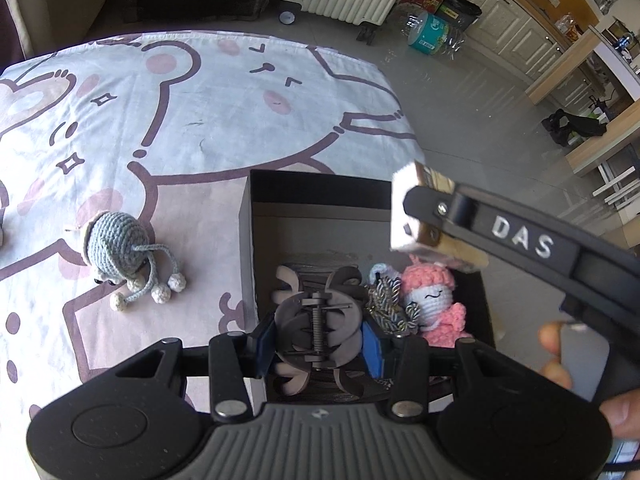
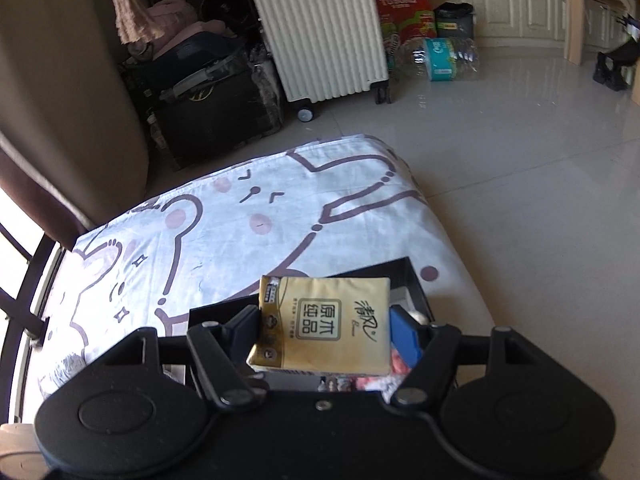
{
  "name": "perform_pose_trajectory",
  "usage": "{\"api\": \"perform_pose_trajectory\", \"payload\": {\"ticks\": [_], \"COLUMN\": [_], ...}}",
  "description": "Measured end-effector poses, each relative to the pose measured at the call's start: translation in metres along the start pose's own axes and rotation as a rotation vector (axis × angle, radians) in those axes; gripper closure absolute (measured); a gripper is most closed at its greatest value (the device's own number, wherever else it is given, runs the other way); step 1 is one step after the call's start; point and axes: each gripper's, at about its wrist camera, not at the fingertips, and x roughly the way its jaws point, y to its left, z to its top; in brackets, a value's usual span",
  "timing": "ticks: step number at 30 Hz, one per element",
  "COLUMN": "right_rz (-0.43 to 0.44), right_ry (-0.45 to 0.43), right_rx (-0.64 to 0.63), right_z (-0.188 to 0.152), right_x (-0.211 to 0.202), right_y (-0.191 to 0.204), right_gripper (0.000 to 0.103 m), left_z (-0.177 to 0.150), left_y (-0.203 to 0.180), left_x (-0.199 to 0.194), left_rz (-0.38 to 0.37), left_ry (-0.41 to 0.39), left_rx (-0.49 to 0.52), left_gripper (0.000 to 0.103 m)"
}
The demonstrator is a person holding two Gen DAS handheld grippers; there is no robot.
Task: Organize objects
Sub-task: 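Lower the claw clip into the black box while the right tool lowers the tissue pack inside, then open the left tool to release the claw clip while the right tool releases the tissue pack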
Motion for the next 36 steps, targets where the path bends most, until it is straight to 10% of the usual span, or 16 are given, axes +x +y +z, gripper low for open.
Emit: {"api": "perform_pose_trajectory", "payload": {"ticks": [6, 22, 36], "right_rz": [0.061, -0.132, -0.088], "right_ry": [0.076, 0.164, 0.128], "right_rx": [-0.117, -0.304, -0.178], "right_z": [0.002, -0.011, 0.006], "right_x": [0.03, 0.091, 0.061], "right_y": [0.017, 0.01, 0.004], "right_gripper": [0.032, 0.032, 0.021], "left_z": [-0.004, -0.006, -0.003], "left_y": [0.001, 0.001, -0.001], "left_x": [0.004, 0.009, 0.005], "left_rz": [-0.006, -0.017, -0.013], "left_ry": [0.011, 0.018, 0.03], "left_rx": [0.019, 0.036, 0.013], "left_gripper": [0.058, 0.058, 0.054]}}
